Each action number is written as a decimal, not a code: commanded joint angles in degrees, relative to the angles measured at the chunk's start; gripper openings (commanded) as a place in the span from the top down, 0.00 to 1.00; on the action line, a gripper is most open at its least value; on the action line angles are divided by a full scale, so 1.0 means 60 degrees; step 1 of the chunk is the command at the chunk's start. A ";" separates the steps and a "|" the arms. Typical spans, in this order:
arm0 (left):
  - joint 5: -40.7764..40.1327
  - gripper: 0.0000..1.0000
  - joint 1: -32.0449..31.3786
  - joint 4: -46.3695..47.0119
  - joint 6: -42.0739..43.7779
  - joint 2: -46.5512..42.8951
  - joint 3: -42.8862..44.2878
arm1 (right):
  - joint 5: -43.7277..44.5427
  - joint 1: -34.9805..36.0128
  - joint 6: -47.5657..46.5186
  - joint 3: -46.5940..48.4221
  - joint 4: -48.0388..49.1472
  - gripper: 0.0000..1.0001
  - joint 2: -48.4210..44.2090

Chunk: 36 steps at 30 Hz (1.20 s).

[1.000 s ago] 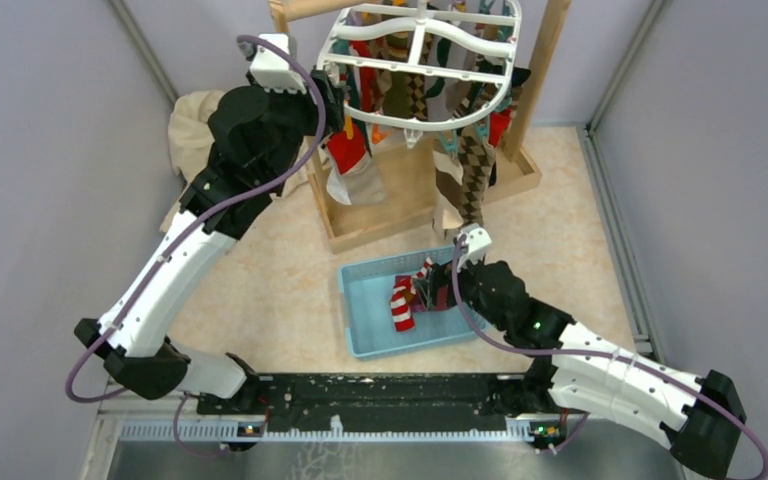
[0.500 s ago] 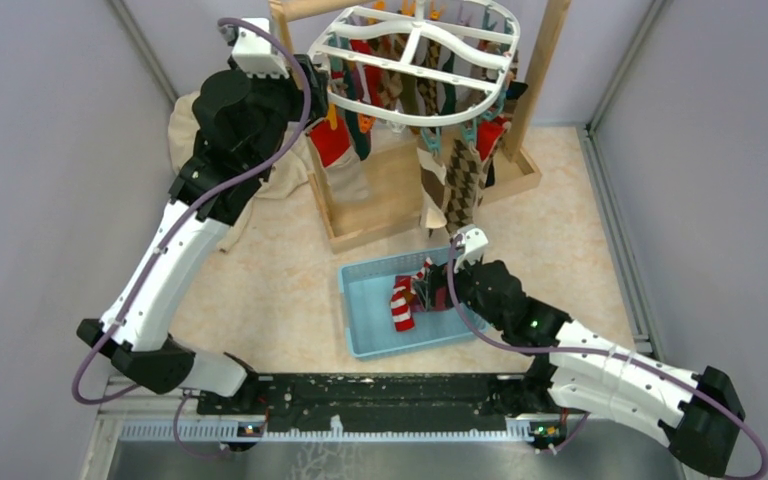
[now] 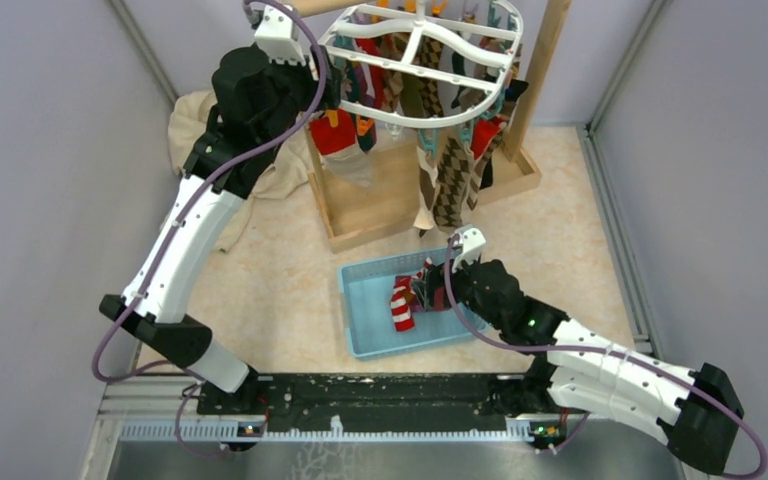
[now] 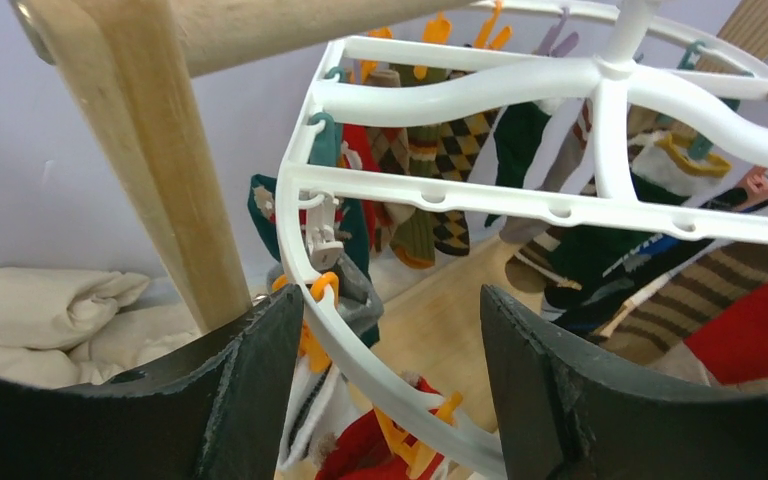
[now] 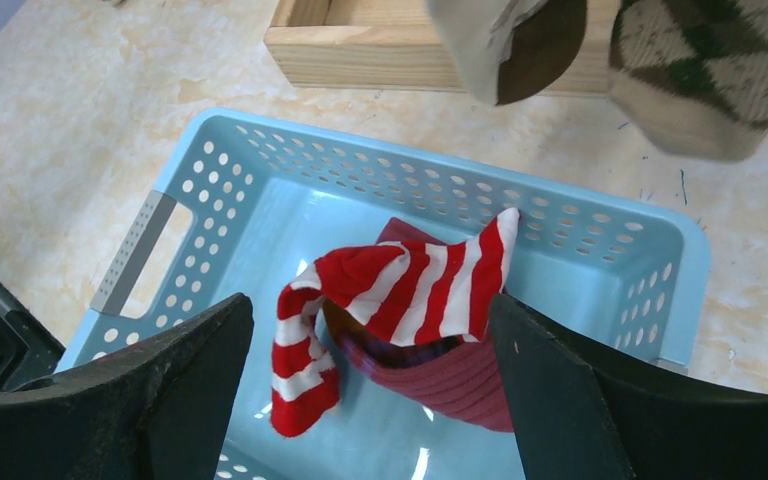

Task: Remove the socks clipped to the hanger
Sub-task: Adjust the hanger on the clothesline.

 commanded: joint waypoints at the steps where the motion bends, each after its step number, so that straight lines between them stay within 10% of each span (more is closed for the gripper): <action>1: 0.0847 0.30 0.0059 -0.0167 -0.0471 -0.0155 -0.0182 | -0.0042 0.0093 -0.0084 0.0486 0.0479 0.12 0.0001; 36: 0.2172 0.33 -0.2584 0.0990 -0.0807 0.0301 0.0058 | 0.0011 0.0089 -0.0008 0.0320 0.0666 0.13 0.0092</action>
